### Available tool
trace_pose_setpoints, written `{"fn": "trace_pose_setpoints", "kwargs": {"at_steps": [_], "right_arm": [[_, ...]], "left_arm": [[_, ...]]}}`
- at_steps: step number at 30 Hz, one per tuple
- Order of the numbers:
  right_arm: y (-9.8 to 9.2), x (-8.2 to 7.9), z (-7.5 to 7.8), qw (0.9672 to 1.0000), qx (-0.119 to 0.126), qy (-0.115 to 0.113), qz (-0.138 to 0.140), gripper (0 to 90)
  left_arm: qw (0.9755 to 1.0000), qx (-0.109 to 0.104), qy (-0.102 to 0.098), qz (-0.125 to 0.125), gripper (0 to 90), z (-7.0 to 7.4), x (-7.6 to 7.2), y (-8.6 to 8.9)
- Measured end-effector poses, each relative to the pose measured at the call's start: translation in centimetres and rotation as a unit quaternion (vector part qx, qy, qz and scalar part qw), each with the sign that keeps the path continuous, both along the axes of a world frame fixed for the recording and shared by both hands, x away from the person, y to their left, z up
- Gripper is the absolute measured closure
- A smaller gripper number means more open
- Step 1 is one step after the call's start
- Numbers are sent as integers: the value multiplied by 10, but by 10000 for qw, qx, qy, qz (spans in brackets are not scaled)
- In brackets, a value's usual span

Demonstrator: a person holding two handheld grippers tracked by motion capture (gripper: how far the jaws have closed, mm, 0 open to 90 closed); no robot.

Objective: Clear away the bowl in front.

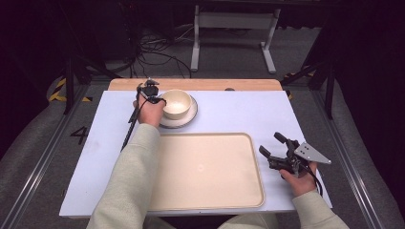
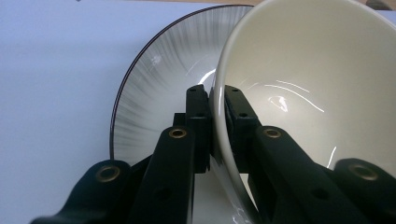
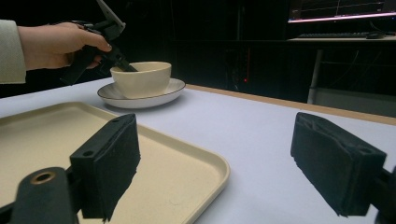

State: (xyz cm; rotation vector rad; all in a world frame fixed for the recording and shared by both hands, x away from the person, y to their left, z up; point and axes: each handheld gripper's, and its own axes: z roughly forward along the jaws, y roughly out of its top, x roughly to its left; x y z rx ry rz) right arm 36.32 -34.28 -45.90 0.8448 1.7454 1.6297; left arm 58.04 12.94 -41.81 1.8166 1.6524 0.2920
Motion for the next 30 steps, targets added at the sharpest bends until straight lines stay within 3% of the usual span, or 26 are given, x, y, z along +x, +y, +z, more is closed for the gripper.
{"fn": "trace_pose_setpoints", "kwargs": {"at_steps": [4, 10, 20, 30], "right_arm": [[0, 0, 0, 10000, 0, -3, 14, 159], [0, 0, 0, 10000, -17, -17, 16, 162], [0, 0, 0, 10000, 3, -6, 23, 162], [0, 0, 0, 10000, 26, 11, 33, 161]], "left_arm": [[9999, -60, -122, 34, 827, 6, -3, -1], [9993, 356, -89, -93, 819, 21, -6, -4], [9990, 314, -177, -269, 815, 44, -15, -1], [9986, 291, -207, -389, 817, 57, -23, 8]]}}
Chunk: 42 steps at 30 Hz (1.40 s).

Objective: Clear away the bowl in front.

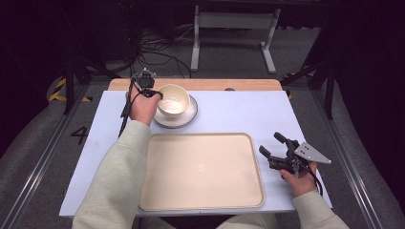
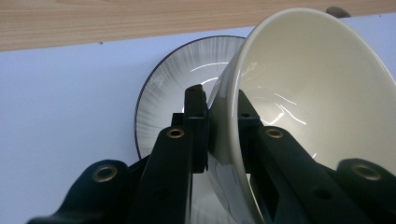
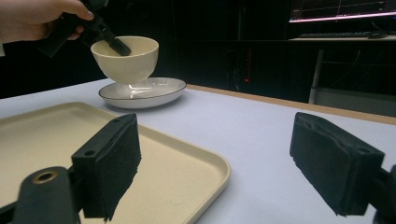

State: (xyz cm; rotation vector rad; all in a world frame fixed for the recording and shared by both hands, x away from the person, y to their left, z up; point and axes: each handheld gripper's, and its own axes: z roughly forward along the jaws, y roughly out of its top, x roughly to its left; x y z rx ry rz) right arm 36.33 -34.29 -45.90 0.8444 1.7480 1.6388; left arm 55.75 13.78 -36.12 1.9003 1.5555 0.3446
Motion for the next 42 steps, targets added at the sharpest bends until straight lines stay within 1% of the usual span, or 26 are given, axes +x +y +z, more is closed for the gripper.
{"fn": "trace_pose_setpoints", "kwargs": {"at_steps": [3, 6, 8, 9, 14, 20, 24, 26, 32, 35, 36, 40, 42], "right_arm": [[0, 0, 0, 10000, -1, 1, 1, 161], [0, 0, 0, 10000, -3, 6, 2, 161], [0, 0, 0, 10000, -7, 13, 5, 161], [0, 0, 0, 10000, -9, 15, 10, 160], [0, 0, 0, 10000, -9, 25, 18, 159], [0, 1, 0, 10000, -14, 30, 31, 159], [0, 1, 0, 10000, -17, 33, 34, 158], [0, 1, 0, 10000, -17, 32, 34, 158], [0, 1, 0, 10000, -14, 30, 35, 158], [0, 1, 0, 10000, -14, 34, 29, 156], [-1, 1, 0, 10000, -23, 32, 32, 155], [-1, 1, 0, 10000, -21, 34, 29, 155], [-1, 1, 0, 10000, -16, 35, 31, 154]], "left_arm": [[10000, -40, -25, -45, 817, 4, -3, 2], [9999, -64, -3, -116, 816, 8, -6, 4], [9998, -146, 14, -145, 816, 11, -8, 6], [9996, -226, 22, -164, 817, 13, -10, 7], [9990, -355, 36, -259, 817, 19, -14, 11], [9985, -363, 36, -415, 816, 26, -21, 12], [9973, -441, 38, -594, 816, 31, -27, 13], [9970, -448, 52, -627, 816, 33, -29, 13], [9944, -562, 123, -881, 816, 38, -37, 13], [9935, -516, 142, -1003, 816, 41, -42, 11], [9928, -508, 159, -1073, 814, 42, -43, 10], [9898, -623, 184, -1268, 811, 45, -50, 5], [9881, -635, 190, -1390, 812, 47, -53, 2]]}}
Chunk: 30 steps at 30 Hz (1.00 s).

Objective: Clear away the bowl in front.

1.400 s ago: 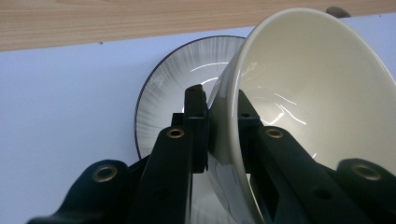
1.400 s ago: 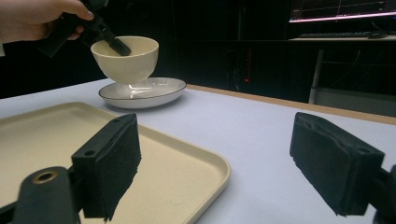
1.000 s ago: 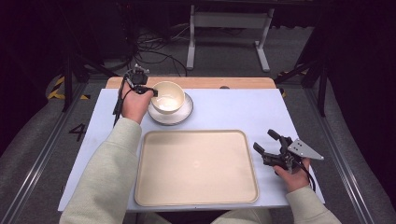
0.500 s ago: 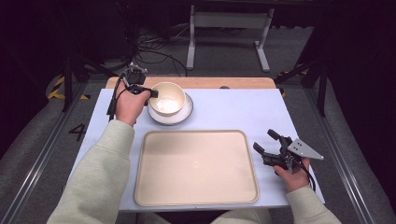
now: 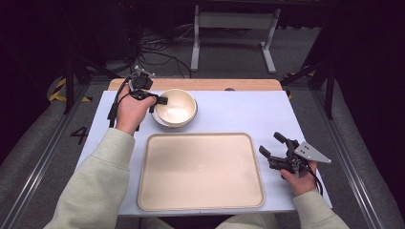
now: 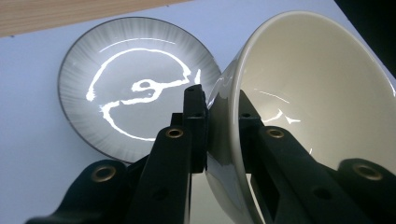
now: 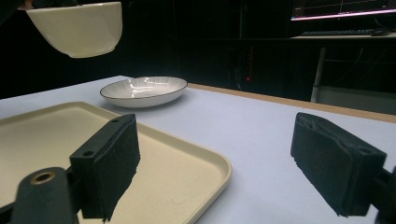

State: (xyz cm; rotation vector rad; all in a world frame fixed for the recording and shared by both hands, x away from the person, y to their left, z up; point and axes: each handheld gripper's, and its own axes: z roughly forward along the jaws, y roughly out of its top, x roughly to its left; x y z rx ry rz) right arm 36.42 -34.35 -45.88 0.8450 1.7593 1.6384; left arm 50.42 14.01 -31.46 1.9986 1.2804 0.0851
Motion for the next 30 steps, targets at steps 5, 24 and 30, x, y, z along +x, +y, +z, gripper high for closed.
{"fn": "trace_pose_setpoints", "kwargs": {"at_steps": [5, 24, 30], "right_arm": [[0, 0, 0, 10000, 8, -7, 8, 154], [0, 0, 0, 10000, 11, 4, -3, 154], [0, 0, 0, 10000, 0, 0, 2, 154]], "left_arm": [[9998, -2, -9, -191, 812, 4, -8, -8], [9947, 58, -93, -1020, 809, 13, -41, -39], [9921, 89, -110, -1248, 809, 14, -49, -48]]}}
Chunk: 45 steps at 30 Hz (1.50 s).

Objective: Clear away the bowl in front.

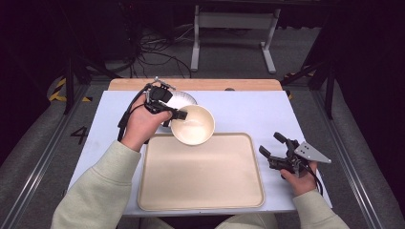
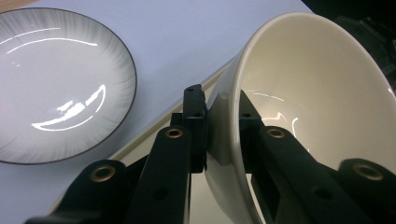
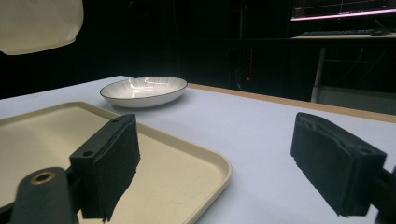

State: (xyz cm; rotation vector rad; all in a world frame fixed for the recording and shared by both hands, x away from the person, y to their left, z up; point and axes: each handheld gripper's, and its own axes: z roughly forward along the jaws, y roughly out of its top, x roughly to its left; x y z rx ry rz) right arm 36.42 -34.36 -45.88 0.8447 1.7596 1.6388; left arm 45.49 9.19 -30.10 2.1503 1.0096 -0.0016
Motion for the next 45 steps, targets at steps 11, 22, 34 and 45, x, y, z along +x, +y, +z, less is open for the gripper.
{"fn": "trace_pose_setpoints", "kwargs": {"at_steps": [11, 22, 34, 45], "right_arm": [[0, 0, 0, 10000, 6, -4, 1, 154], [0, 0, 0, 10000, 8, -9, 6, 154], [0, 0, 0, 10000, 7, -10, 8, 154], [1, -1, 0, 10000, 2, -14, -4, 154]], "left_arm": [[9994, 38, 94, -335, 809, -5, -11, -16], [9977, 202, 231, -605, 809, -20, -18, -33], [9952, 404, 385, -801, 810, -39, -22, -45], [9918, 690, 582, -907, 810, -61, -22, -54]]}}
